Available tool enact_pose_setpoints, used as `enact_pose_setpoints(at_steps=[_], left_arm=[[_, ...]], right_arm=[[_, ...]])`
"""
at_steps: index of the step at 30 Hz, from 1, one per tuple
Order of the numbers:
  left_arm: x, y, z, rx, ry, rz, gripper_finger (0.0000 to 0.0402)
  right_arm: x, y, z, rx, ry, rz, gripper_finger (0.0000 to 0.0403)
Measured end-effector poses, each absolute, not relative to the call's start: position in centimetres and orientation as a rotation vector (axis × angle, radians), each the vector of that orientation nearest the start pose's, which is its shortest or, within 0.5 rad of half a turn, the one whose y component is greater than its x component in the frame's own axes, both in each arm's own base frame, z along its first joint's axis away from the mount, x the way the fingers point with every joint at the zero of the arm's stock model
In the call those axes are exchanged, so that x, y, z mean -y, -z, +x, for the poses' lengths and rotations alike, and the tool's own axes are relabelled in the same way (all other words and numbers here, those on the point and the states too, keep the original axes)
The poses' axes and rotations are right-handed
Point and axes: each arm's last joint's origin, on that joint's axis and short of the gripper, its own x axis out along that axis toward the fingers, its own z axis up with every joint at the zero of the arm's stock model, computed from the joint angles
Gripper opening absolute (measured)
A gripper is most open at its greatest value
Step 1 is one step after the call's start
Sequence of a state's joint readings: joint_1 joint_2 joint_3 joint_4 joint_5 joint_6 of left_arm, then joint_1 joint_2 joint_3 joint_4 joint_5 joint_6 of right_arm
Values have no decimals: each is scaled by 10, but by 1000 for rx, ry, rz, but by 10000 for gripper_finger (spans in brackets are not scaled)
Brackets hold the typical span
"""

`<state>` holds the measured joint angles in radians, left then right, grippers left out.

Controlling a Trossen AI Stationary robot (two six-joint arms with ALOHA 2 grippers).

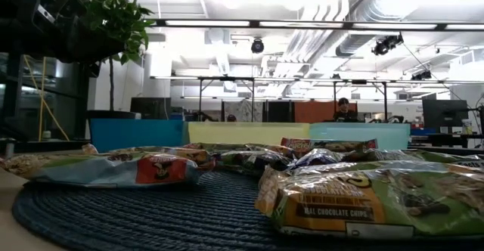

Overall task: Pick and place Granola Bars by type
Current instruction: Put the red granola bar into the green bin

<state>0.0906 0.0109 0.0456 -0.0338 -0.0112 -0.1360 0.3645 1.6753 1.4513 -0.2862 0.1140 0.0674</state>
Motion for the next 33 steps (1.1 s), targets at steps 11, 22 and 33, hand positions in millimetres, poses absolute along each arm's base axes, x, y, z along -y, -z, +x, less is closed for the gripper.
enact_pose_setpoints(at_steps=[11, 22, 33], left_arm=[[-9, -175, 95, 8, -101, -136, 7], [-9, -174, 95, 3, -102, -136, 7], [-9, -173, 95, -14, -103, -137, 7]], right_arm=[[-130, -397, 360, -300, -114, -147, 74], [-92, -435, 323, -272, 148, -173, 74], [-19, -491, 259, -126, 528, -150, 74]])
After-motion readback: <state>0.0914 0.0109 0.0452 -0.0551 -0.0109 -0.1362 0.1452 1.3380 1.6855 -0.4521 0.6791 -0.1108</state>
